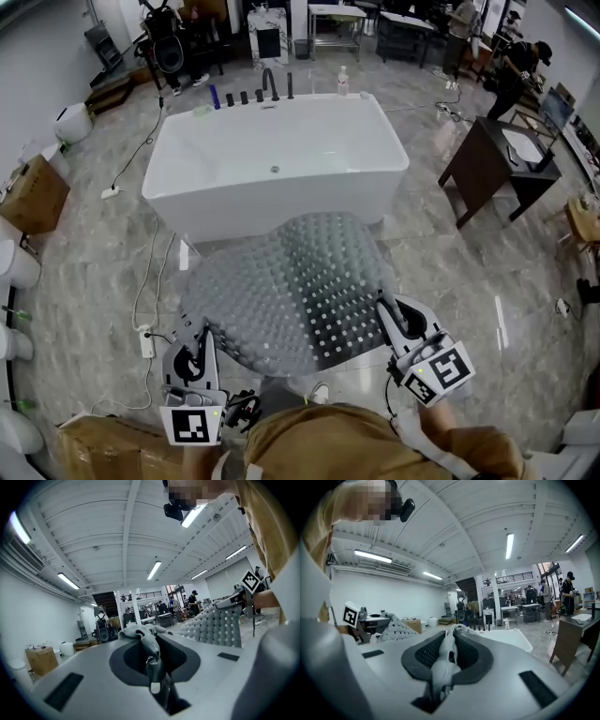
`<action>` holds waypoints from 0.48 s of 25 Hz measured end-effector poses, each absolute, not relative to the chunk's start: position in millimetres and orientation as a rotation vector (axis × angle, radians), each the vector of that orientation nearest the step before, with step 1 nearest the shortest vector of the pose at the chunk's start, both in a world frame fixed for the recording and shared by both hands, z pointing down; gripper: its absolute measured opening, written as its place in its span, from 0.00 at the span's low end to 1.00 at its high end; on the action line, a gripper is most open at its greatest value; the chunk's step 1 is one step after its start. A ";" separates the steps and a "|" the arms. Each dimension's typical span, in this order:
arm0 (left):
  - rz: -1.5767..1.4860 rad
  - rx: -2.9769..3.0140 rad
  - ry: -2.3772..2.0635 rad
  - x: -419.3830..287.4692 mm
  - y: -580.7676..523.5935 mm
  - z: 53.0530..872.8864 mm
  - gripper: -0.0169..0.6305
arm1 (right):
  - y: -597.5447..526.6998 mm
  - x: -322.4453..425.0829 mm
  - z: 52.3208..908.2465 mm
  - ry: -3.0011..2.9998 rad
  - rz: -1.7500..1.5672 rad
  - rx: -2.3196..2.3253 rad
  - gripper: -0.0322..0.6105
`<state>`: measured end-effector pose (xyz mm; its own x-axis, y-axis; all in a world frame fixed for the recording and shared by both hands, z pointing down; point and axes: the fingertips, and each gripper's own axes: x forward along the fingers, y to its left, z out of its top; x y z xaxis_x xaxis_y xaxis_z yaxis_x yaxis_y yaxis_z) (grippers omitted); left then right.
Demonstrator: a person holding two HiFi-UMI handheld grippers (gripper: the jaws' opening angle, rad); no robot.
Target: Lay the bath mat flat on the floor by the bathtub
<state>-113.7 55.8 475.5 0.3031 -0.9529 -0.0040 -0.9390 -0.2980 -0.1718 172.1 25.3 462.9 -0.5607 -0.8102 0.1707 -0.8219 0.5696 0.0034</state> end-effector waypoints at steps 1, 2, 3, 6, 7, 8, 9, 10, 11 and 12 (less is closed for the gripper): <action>-0.157 -2.432 1.767 -116.9 45.7 477.7 0.09 | 16.3 169.3 462.1 -2.637 0.112 1.395 0.12; -0.170 -2.451 1.769 -120.9 34.8 479.8 0.09 | 6.4 165.7 461.0 -2.628 0.112 1.405 0.12; -0.180 -2.471 1.775 -126.0 23.8 481.9 0.09 | -3.9 161.4 460.1 -2.617 0.113 1.415 0.12; -0.175 -2.498 1.786 -146.9 -11.8 483.7 0.09 | -35.9 144.0 458.2 -2.593 0.115 1.425 0.12; -0.170 -2.497 1.784 -154.7 -24.2 484.6 0.09 | -46.2 137.8 458.4 -2.587 0.114 1.424 0.12; -0.164 -2.494 1.781 -161.7 -35.4 486.4 0.09 | -55.1 132.6 459.6 -2.581 0.112 1.423 0.12; -0.161 -2.494 1.781 -166.8 -44.2 489.6 0.09 | -61.9 128.9 461.6 -2.575 0.110 1.423 0.12; -0.162 -2.501 1.785 -169.5 -50.1 493.8 0.09 | -66.5 126.5 463.7 -2.570 0.106 1.423 0.12; -0.164 -2.509 1.785 -170.4 -54.2 497.6 0.09 | -69.6 125.0 465.4 -2.566 0.102 1.424 0.12; -0.159 -2.512 1.780 -170.8 -58.4 499.3 0.09 | -72.6 123.3 466.4 -2.561 0.098 1.426 0.12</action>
<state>-170.8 -58.4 499.3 0.3284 -0.9432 0.0502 -0.9372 -0.3320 -0.1071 123.3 -72.6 466.4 -0.5108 -0.8329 0.2131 -0.8467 0.5304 0.0433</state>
